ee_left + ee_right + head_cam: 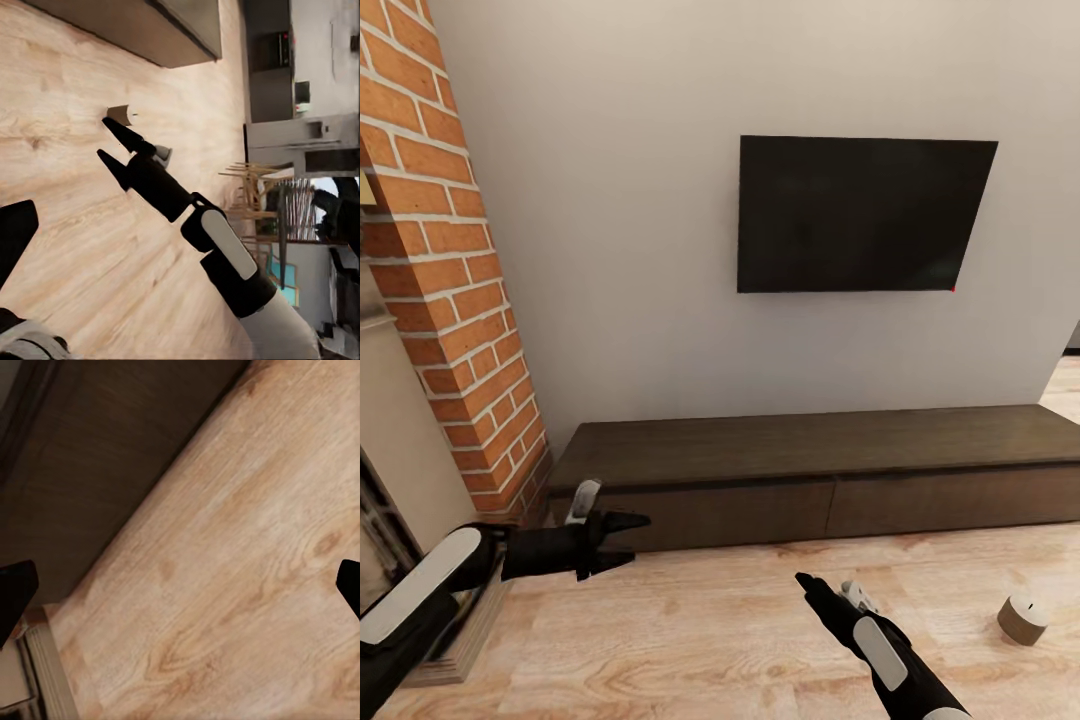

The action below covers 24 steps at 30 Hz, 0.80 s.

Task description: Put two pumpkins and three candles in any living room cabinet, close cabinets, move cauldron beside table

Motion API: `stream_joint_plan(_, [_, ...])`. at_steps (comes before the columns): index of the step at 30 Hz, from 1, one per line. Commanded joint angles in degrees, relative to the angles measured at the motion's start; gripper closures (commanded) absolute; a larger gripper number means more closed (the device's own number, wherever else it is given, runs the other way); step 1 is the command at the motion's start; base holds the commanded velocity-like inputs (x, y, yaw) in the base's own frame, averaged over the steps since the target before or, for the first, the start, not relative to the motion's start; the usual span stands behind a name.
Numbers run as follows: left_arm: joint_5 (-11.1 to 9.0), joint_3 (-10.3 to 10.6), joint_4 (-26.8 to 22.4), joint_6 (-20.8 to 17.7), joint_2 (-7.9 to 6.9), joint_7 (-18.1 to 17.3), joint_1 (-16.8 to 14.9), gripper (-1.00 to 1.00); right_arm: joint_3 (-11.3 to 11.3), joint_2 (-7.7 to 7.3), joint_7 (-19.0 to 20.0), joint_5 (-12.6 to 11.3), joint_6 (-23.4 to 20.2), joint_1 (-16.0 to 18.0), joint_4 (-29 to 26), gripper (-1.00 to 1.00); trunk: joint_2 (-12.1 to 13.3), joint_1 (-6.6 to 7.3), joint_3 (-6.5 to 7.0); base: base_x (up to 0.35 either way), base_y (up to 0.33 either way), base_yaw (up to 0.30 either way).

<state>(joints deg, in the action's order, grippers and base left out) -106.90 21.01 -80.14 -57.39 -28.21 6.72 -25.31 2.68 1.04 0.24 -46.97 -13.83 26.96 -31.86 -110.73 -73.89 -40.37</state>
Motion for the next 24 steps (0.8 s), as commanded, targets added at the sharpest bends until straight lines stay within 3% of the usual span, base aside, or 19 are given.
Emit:
stream_joint_plan(1, [-4.4,1.5,-0.6,0.0,-0.72,0.6,0.5,-1.00,0.3,0.10,0.0,-0.5,-0.3,0.0,-0.1,-1.00,0.0,0.01,-0.06,0.000,0.000,0.000])
stream_joint_plan(3, [-8.9,3.9,-1.6,0.0,-1.35,0.6,1.1,-1.00,0.3,0.20,0.0,-1.6,-0.3,0.0,-0.4,-1.00,0.0,0.01,-0.06,0.000,0.000,0.000])
stream_joint_plan(7, [-11.7,6.4,-3.7,0.0,-1.75,0.6,1.4,-1.00,0.1,0.25,0.0,-3.0,1.7,0.0,-0.3,-1.00,0.0,0.01,-0.06,0.000,0.000,0.000])
stream_joint_plan(12, [-12.1,7.0,-4.1,0.0,-1.76,0.5,1.6,-1.00,0.1,0.35,0.1,-3.2,3.7,0.0,-0.5,-1.00,0.0,0.01,-0.06,0.060,0.000,0.000])
stream_joint_plan(16, [-12.3,7.8,-4.0,0.1,-1.68,0.5,1.6,-1.00,0.0,0.35,2.2,-3.2,9.7,0.0,-0.3,-1.00,0.0,0.01,-0.06,0.276,0.000,0.000])
stream_joint_plan(24, [-13.4,8.8,-3.9,0.2,-1.54,0.5,1.7,-1.00,0.2,0.46,1.7,-3.5,11.1,0.2,-0.8,-1.00,0.0,0.01,-0.06,0.092,0.000,0.000])
